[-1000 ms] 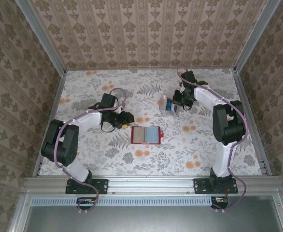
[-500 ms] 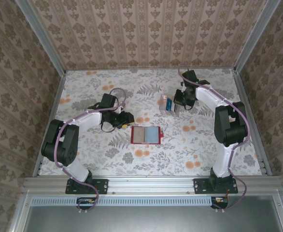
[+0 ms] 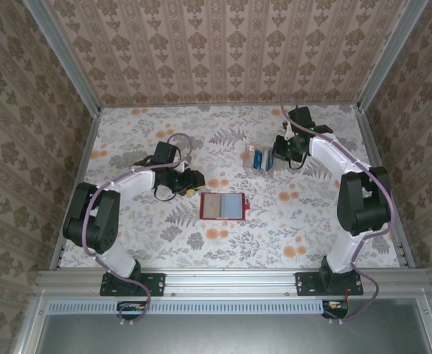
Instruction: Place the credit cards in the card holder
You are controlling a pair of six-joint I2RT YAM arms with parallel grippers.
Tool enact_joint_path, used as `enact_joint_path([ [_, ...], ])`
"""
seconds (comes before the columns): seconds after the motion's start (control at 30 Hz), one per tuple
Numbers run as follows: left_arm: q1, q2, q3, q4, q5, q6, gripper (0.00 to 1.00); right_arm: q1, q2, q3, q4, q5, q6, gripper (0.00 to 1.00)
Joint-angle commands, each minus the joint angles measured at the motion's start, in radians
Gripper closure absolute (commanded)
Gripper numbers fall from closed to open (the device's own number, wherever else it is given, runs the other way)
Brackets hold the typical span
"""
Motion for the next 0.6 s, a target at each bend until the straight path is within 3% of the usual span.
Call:
enact_joint_path([
  [0.0,-0.011,-0.039,0.034,-0.021,0.022,0.008,0.57,-0.013,-0.094,-0.04,-0.002,-0.034,-0.037,1.0],
  [0.17,-0.036,-0.068,0.036,0.078,0.126,-0.027,0.57,-0.019,-0.235,-0.131,0.019,-0.085,-0.045,1.0],
  [0.3,-0.088,-0.075,0.06,0.201,0.221,-0.065,0.53,-0.016,-0.358,-0.254,0.158,-0.219,0.031,1.0],
  [0.47,-0.121,-0.067,0.029,0.505,0.335,-0.251,0.42,-0.011,-0.475,-0.37,0.344,-0.395,0.18,1.0],
  [0.57,-0.13,-0.049,0.041,0.583,0.365,-0.315,0.4,-0.006,-0.495,-0.408,0.435,-0.487,0.274,1.0],
])
